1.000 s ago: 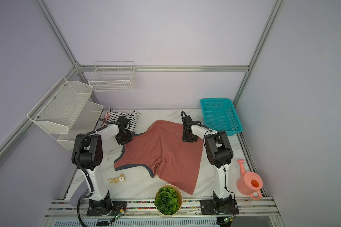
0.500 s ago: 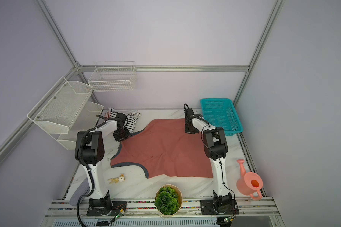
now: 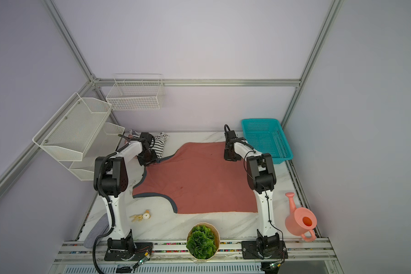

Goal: Fold and stack tank tops
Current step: Rotate the tank top at the center of the table, then pick up the tank top from the center of the table.

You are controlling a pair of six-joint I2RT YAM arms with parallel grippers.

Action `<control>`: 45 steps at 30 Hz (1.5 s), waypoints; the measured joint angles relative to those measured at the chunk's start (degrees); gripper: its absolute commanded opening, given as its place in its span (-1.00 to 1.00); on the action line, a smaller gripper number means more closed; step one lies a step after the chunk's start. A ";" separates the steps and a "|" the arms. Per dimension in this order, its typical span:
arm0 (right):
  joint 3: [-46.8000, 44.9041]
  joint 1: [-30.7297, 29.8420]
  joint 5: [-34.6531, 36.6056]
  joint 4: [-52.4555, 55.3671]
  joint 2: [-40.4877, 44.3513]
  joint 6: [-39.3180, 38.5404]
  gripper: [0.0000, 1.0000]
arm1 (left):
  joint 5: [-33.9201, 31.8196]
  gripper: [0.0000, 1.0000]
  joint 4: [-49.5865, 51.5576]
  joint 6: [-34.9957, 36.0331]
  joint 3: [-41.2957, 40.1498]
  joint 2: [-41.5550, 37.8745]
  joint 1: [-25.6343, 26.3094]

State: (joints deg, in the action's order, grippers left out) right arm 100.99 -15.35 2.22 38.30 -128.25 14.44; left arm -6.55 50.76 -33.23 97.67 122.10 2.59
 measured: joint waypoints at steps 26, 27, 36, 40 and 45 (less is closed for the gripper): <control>-36.68 -10.62 6.69 8.39 37.24 15.72 -0.34 | 6.58 0.10 -1.88 -0.13 -24.41 -29.83 25.88; -37.44 -10.78 7.15 9.14 38.25 16.70 -0.35 | 6.99 0.10 -1.88 -0.15 -25.77 -30.21 26.86; -47.10 -14.21 9.62 13.53 48.63 29.14 -0.44 | 9.05 0.16 -2.14 -0.83 -36.50 -33.66 32.44; -51.93 -15.58 10.45 15.69 54.16 35.26 -0.46 | 9.94 0.21 -2.84 -1.60 -39.21 -33.81 32.85; -54.07 -16.37 11.45 19.19 59.82 40.72 -0.47 | 11.17 0.22 -3.96 -1.79 -41.07 -34.29 33.40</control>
State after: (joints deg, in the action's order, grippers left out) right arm 46.92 -31.73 13.67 57.49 -68.42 55.16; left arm 4.62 46.81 -35.03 56.60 87.81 35.99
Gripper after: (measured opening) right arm 0.268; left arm 0.609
